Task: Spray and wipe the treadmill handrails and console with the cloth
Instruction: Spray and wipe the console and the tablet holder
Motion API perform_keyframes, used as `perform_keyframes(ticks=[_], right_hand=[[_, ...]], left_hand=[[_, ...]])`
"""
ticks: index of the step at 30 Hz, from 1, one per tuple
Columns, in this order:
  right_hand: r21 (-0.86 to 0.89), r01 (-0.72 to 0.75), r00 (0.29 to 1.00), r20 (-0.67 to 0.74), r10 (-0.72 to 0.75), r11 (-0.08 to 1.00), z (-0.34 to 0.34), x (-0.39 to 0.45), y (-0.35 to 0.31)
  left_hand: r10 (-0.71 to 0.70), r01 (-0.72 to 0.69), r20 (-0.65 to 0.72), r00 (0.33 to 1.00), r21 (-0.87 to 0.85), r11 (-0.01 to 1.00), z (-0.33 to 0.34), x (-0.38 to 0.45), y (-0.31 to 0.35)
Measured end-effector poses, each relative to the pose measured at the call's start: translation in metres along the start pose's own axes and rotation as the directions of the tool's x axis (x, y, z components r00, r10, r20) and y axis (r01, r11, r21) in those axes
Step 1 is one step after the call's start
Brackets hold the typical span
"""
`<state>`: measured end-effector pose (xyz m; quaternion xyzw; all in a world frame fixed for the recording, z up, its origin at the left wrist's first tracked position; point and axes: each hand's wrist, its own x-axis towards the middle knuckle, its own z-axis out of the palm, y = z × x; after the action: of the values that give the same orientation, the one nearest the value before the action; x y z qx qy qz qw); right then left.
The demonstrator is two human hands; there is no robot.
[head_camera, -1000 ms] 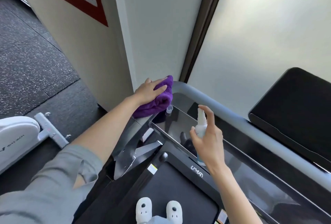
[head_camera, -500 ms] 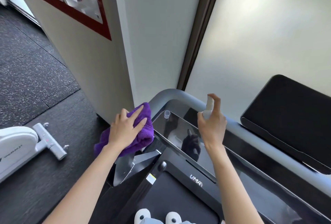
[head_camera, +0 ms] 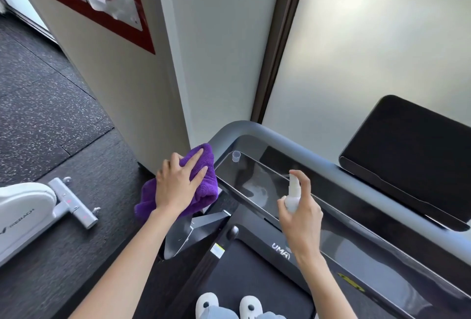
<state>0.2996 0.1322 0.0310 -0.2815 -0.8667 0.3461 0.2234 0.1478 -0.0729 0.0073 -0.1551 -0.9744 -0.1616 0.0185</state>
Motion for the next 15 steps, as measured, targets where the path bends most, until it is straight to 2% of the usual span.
perform_keyframes(ticks=[3,7,12,15], right_hand=[[0.016,-0.003,0.999,-0.039,0.003,1.000,-0.003,0.005,0.001],[-0.052,0.013,1.000,0.014,-0.013,0.999,-0.004,0.012,-0.003],[-0.003,0.028,0.999,0.037,-0.028,1.000,0.006,0.029,-0.018],[-0.021,0.064,0.991,0.116,-0.061,0.998,0.030,0.053,-0.037]], left_hand=[[0.001,-0.002,-0.037,0.999,-0.029,1.000,-0.001,-0.002,0.001],[-0.009,0.008,-0.049,0.999,-0.024,1.000,-0.001,-0.004,0.001],[-0.004,0.004,-0.060,0.998,-0.003,1.000,0.000,-0.005,0.003],[-0.008,0.008,-0.055,0.998,0.012,1.000,0.001,-0.006,0.002]])
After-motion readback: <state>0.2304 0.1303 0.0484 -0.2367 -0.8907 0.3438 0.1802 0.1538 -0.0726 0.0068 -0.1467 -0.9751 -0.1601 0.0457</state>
